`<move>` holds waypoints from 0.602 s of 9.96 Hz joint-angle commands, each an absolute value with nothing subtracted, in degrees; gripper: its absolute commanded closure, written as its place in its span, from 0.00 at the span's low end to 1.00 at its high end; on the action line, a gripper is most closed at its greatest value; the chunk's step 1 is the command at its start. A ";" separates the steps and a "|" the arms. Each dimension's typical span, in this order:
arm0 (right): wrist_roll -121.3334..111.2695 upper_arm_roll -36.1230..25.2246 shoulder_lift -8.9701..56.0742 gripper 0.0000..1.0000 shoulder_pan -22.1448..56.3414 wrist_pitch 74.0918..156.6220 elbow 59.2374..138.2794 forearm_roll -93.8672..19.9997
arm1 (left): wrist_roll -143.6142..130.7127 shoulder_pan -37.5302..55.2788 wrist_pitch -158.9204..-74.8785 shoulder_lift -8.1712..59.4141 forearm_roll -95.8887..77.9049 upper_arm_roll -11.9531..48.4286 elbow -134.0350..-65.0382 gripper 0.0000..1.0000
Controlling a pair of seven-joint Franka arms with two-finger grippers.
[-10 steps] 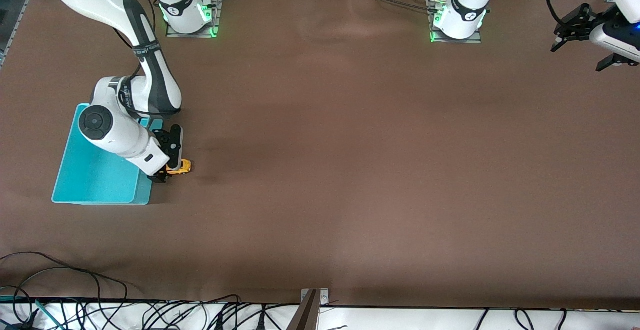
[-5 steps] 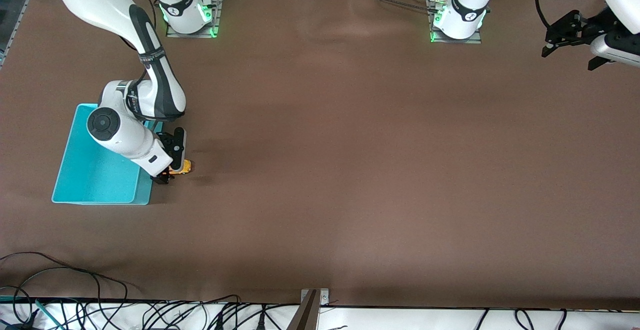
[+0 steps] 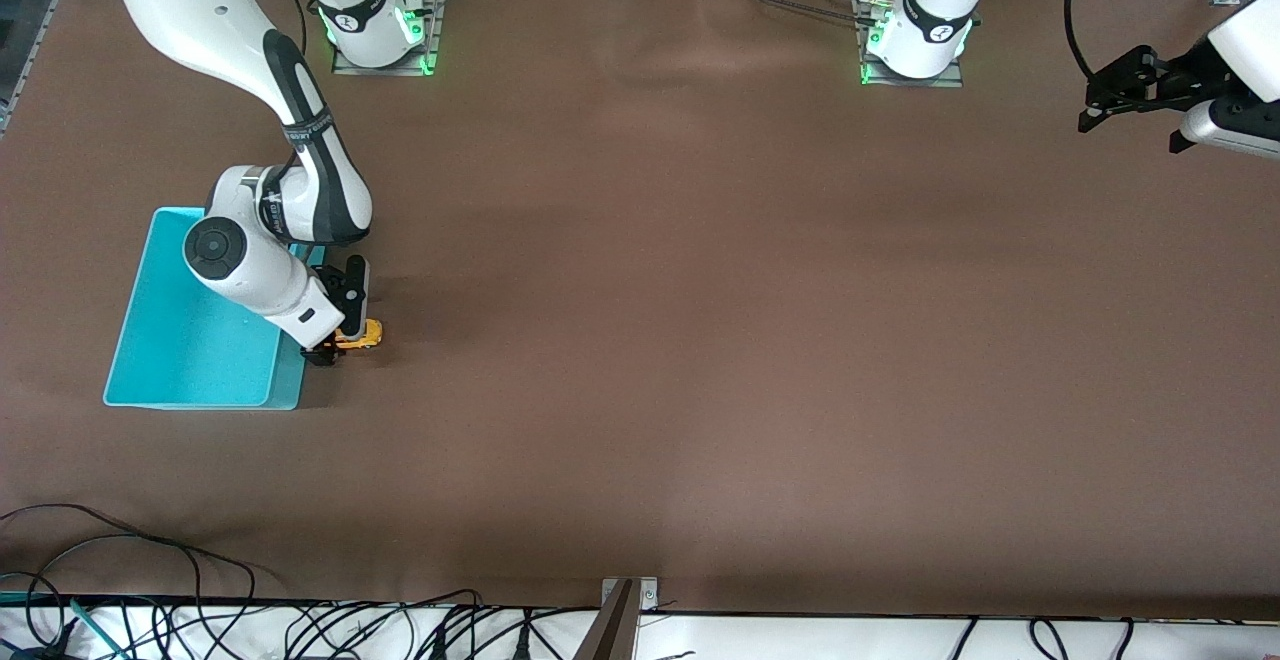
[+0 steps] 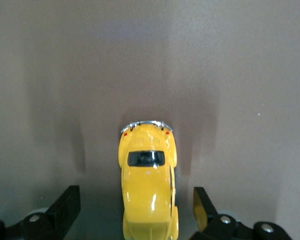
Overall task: Wind up and store yellow beetle car
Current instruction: 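Close the right gripper on the yellow car beside the bin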
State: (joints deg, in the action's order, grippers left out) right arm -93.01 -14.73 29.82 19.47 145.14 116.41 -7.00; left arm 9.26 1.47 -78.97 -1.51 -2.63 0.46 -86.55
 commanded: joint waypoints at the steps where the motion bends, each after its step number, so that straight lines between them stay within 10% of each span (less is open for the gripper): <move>1: -97.02 -13.97 29.27 0.74 18.81 146.69 117.33 -8.53 | 8.09 0.97 -80.16 -2.54 -5.00 0.53 -87.88 0.00; 2: -97.21 -13.97 29.09 1.00 18.81 146.69 117.25 -8.53 | 8.00 0.79 -80.07 -2.64 -5.01 0.53 -87.98 0.00; 6: -96.42 -13.63 23.06 1.00 19.51 143.29 116.72 -8.53 | 7.56 1.32 -79.45 -1.41 -3.96 0.61 -86.40 0.00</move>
